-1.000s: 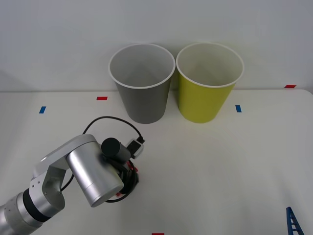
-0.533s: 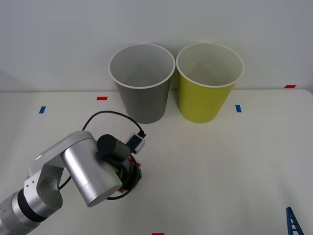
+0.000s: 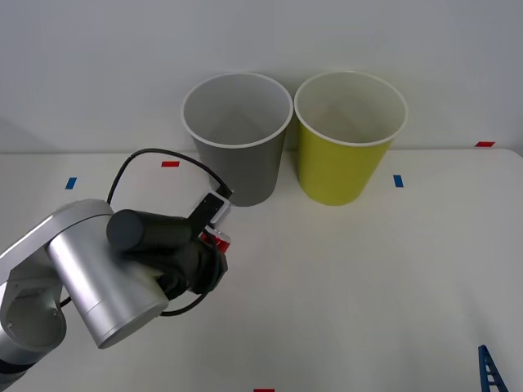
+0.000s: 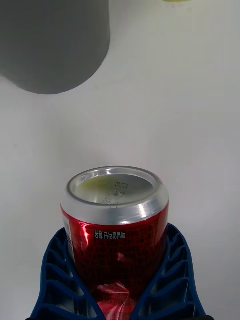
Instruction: Put cans in the gray bin and PET bottles in the light green bin.
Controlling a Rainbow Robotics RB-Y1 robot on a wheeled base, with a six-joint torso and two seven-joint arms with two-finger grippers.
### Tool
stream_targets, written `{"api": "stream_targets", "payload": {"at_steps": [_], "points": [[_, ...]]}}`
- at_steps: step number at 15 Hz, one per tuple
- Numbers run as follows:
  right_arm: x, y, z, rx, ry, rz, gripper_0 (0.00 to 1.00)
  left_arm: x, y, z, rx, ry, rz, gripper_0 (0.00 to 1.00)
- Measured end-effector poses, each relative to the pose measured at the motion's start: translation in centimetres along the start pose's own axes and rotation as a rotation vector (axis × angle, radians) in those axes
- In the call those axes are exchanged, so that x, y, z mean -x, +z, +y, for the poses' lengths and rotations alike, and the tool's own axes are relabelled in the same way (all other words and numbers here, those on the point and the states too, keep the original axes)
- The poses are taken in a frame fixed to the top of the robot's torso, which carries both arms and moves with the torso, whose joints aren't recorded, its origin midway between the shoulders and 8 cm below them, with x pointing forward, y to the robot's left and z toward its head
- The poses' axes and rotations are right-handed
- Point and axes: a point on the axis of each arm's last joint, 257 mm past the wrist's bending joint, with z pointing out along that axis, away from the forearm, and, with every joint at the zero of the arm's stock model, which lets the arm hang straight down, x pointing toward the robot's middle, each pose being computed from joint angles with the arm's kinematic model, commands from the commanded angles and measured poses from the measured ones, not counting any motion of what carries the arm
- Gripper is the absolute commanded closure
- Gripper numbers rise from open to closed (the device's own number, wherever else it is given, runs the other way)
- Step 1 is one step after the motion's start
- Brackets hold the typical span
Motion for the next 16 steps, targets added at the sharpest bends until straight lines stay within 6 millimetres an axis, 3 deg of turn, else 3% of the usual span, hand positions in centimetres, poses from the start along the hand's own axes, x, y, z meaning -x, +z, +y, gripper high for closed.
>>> {"api": "stream_targets", "payload": {"at_steps": [4, 8, 11, 16], "points": [[0.0, 0.0, 0.0, 0.0, 0.0, 0.0, 0.0, 1.6, -2.2, 2.1, 0.018, 0.027, -0.109, 1.0], [0.0, 0.0, 0.0, 0.0, 0.0, 0.0, 0.0, 6.5, -7.6, 3.2, 0.034, 0.012, -0.302, 1.0], [0.0, 0.0, 0.0, 0.0, 0.0, 0.0, 0.0, 9.1, -11.5, 3.9, 0.046, 0.006, -0.421, 1.0], [0.0, 0.0, 0.0, 0.0, 0.0, 0.0, 0.0, 12.3, -15.4, 6.0, 0.055, -0.05, -0.563, 1.0]]}}
